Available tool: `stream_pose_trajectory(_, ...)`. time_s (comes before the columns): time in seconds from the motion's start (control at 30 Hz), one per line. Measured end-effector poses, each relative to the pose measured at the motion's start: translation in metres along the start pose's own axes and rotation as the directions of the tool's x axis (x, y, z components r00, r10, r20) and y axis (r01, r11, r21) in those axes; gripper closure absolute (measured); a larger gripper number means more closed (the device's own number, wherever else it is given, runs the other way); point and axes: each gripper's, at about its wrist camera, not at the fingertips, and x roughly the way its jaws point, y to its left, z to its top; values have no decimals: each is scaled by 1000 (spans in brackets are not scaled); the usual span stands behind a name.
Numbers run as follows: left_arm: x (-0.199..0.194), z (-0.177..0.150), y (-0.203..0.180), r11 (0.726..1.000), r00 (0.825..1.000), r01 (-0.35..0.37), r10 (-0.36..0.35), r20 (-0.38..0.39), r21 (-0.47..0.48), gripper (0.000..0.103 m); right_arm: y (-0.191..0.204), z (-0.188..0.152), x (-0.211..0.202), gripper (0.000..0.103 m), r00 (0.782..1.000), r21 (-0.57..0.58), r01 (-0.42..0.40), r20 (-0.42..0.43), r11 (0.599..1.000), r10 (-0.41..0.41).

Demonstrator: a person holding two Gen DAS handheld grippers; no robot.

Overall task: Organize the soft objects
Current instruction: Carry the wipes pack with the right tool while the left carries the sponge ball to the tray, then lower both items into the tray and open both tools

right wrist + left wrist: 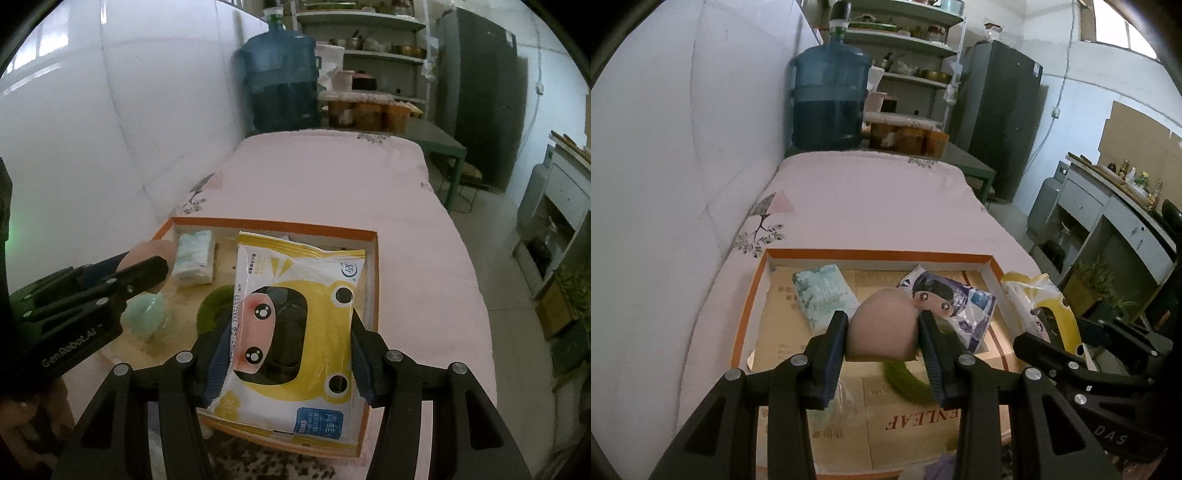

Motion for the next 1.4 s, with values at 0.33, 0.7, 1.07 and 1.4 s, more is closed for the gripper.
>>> stream_pose_trajectory(0.33, 24, 0, 4, 1000, 999, -10, 10, -46, -2, 64, -3, 4, 23, 46, 999, 1, -2, -38, 1000, 2)
stream_pose_trajectory(0.7, 42, -5, 9, 1000, 994, 4, -7, -105, -22, 64, -4, 0, 39, 46, 998, -3, -1, -71, 1000, 0)
stream_pose_trajectory(1.07, 55, -12, 13, 999, 987, 14, -19, -159, -31, 64, -5, -1, 56, 46, 995, 3, 2, -104, 1000, -1)
stream_pose_trajectory(1.4, 59, -12, 15, 999, 986, 15, -21, -167, -38, 64, -10, -7, 69, 46, 992, 20, 0, -130, 1000, 3)
